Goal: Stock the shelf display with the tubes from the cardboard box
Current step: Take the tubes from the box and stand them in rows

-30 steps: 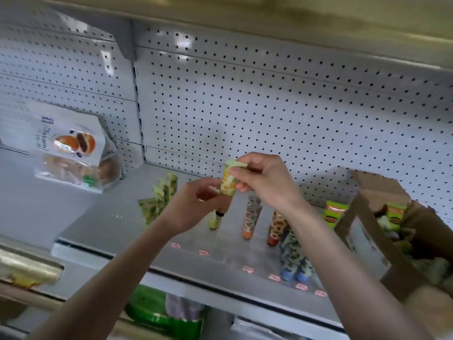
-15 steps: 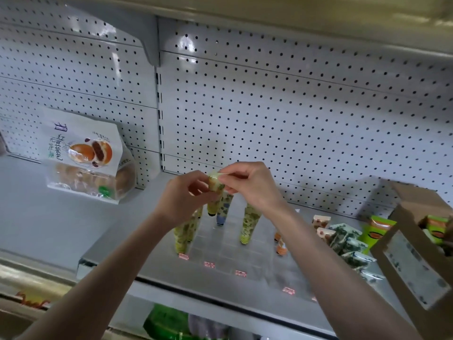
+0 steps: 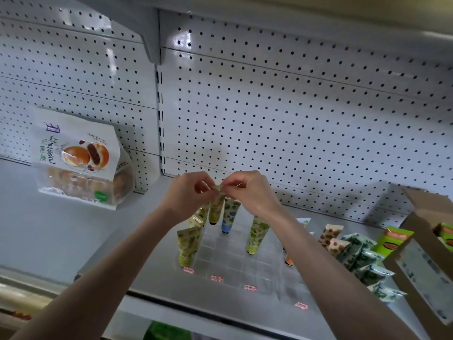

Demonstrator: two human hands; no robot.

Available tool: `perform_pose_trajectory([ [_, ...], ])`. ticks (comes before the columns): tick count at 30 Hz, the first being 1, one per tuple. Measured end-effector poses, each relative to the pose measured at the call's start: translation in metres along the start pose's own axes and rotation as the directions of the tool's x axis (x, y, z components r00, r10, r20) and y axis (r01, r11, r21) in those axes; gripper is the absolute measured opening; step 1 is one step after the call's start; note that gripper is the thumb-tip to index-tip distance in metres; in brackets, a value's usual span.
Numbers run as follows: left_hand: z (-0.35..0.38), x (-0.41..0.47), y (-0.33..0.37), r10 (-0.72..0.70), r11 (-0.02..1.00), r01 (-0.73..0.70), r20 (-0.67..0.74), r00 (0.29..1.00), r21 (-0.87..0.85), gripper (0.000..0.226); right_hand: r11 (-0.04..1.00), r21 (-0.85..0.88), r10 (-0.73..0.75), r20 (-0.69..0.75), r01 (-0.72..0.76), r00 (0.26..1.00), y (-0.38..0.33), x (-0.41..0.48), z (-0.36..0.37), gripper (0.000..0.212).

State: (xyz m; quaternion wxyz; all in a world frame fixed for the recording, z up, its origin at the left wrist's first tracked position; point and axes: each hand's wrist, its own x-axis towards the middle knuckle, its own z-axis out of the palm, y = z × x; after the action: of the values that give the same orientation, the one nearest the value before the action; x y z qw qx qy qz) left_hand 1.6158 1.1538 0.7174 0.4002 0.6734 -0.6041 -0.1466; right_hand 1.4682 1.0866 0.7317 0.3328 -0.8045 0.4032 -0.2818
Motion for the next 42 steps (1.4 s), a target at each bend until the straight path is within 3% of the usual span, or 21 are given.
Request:
perform_pose_trajectory([
  [7,0.001,0.008,-0.003,0.005,0.997,-0.005,-0.009,1.0,0.073,0.006,0.991,-0.134,-0.01,0.013,0.012,1.0,0.003,0.009,0.002,0.01],
  [23,0.003,0.016,-0.008,-0.003,0.971,-0.006,0.036,0.999,0.239,0.016,0.978,-0.209,0.044,0.057,-0.031,0.997,0.021,0.028,0.014,0.004],
  [42,0.014,0.019,-0.015,-0.021,0.974,0.016,0.022,1.0,0.224,0.015,0.963,-0.261,0.1,0.104,-0.07,0.989,0.025,0.029,0.016,0.009],
])
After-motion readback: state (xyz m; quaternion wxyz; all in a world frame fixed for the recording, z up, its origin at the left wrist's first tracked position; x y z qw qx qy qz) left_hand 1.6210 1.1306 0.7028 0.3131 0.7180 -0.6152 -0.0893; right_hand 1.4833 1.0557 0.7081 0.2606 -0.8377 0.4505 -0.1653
